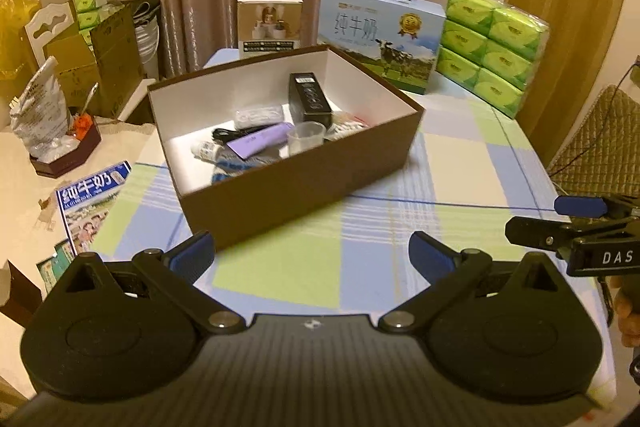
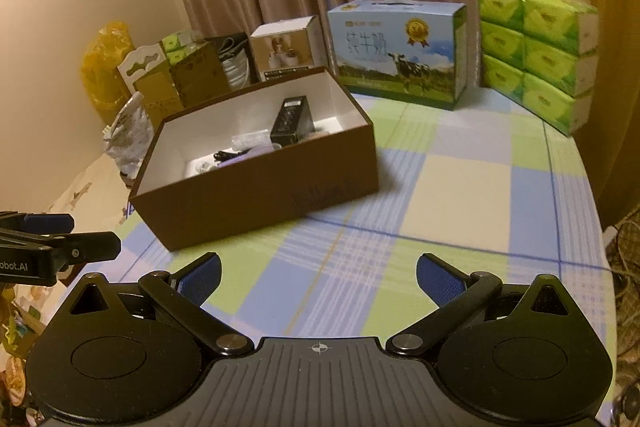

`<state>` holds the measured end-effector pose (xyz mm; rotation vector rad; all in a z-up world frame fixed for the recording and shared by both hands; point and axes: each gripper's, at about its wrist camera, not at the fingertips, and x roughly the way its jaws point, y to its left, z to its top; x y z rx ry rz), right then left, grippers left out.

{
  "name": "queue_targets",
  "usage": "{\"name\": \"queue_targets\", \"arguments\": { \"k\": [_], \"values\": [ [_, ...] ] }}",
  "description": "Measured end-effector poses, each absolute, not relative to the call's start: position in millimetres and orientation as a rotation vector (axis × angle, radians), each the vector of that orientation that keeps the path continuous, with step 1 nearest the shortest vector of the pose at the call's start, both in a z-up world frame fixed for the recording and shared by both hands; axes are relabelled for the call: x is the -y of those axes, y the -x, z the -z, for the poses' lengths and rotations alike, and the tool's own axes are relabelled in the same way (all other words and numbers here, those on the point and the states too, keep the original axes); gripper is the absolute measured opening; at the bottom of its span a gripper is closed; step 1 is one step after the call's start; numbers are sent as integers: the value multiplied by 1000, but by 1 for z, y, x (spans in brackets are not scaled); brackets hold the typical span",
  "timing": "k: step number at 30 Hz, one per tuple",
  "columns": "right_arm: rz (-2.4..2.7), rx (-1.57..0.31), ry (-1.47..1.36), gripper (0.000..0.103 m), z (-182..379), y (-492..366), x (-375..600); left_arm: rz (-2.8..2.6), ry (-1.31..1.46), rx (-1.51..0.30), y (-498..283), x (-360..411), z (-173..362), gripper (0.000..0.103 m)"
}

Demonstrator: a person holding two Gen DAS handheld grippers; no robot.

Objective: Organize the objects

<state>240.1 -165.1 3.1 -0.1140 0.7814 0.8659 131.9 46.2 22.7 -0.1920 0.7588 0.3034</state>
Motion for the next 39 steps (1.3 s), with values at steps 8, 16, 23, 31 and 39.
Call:
{"name": "queue_targets", "arguments": {
  "k": [8,16,23,31,39],
  "values": [
    [-859,-804,128,101,-7,-220,196,-293,219,-774,-114,-15,-20,102],
    [-860,-822,126,101,-4,-201,223,-275,227,-810,-97,13,-8,102],
    [-846,-841,143,101,3,-188,239,-249,227,-830,-83,30,0,102],
    [-839,-858,152,101,10,-180,248,-239,234,-839,-76,44,6,102],
    [-844,-868,155,101,12,-178,249,-240,228,-844,-73,51,9,102]
  ]
}}
